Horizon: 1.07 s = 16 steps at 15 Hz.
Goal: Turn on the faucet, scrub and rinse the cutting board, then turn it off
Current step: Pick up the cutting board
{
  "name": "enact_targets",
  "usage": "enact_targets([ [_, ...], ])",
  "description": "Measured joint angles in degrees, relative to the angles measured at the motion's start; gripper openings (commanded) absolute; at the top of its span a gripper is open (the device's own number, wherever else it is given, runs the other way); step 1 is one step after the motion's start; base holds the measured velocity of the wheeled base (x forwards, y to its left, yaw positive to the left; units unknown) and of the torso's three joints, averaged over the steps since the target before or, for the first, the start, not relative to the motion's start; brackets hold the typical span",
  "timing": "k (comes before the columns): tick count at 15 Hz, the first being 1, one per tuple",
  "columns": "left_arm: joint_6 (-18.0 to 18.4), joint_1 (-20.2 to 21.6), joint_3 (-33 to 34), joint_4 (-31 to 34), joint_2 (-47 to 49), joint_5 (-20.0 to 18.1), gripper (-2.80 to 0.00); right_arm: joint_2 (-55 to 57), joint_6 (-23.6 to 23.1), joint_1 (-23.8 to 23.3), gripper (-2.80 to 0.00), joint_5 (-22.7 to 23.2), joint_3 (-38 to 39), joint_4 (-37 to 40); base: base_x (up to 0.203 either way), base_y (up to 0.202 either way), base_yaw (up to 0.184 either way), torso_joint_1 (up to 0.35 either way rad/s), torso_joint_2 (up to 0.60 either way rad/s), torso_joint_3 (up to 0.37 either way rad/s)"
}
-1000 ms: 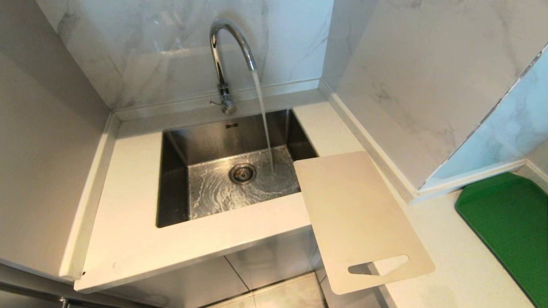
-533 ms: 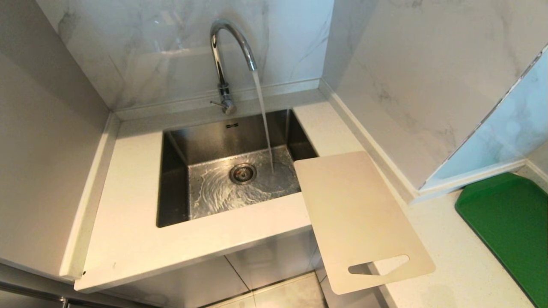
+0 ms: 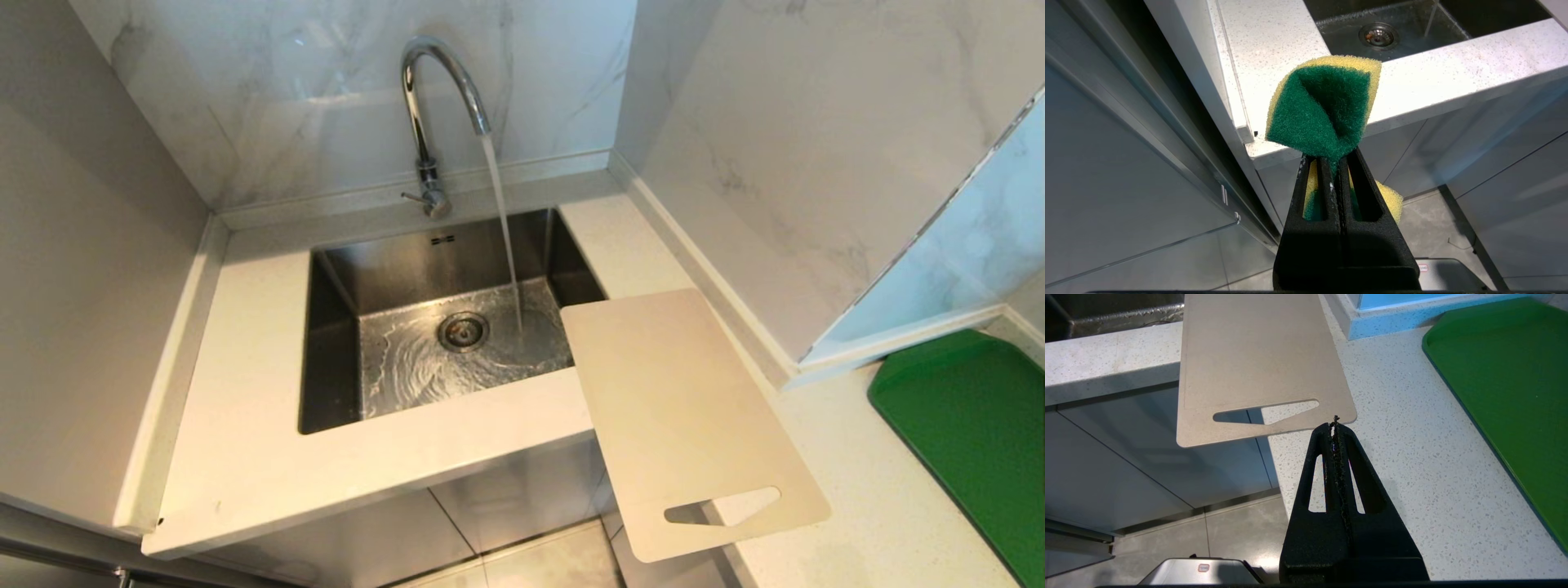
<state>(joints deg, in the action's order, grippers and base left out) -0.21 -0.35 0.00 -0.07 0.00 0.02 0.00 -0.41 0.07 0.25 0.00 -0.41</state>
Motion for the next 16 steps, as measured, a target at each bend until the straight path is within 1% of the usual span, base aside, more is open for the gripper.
enact_targets([
  [8, 0.32, 0.02, 0.00, -0.06, 0.00, -0.05, -2.80, 0.00, -0.38, 0.00, -2.80, -0.12, -0.16, 0.39, 0.000, 0.000, 0.000, 0.000, 0.00, 0.000],
  [10, 0.30, 0.02, 0.00, -0.09, 0.00, -0.15, -2.80, 0.40, -0.39, 0.00, -2.80, 0.17, -2.51, 1.57, 0.000, 0.000, 0.000, 0.000, 0.00, 0.000],
  [13, 0.28, 0.00, 0.00, -0.09, 0.00, -0.12, -2.80, 4.80, -0.24, 0.06, -2.80, 1.07, -14.36, 7.78, 0.000, 0.000, 0.000, 0.000, 0.00, 0.000],
  [16, 0.28, 0.00, 0.00, -0.09, 0.00, -0.12, -2.80, 15.22, -0.38, 0.13, -2.80, 3.25, -29.85, 15.36, 0.000, 0.000, 0.000, 0.000, 0.00, 0.000],
])
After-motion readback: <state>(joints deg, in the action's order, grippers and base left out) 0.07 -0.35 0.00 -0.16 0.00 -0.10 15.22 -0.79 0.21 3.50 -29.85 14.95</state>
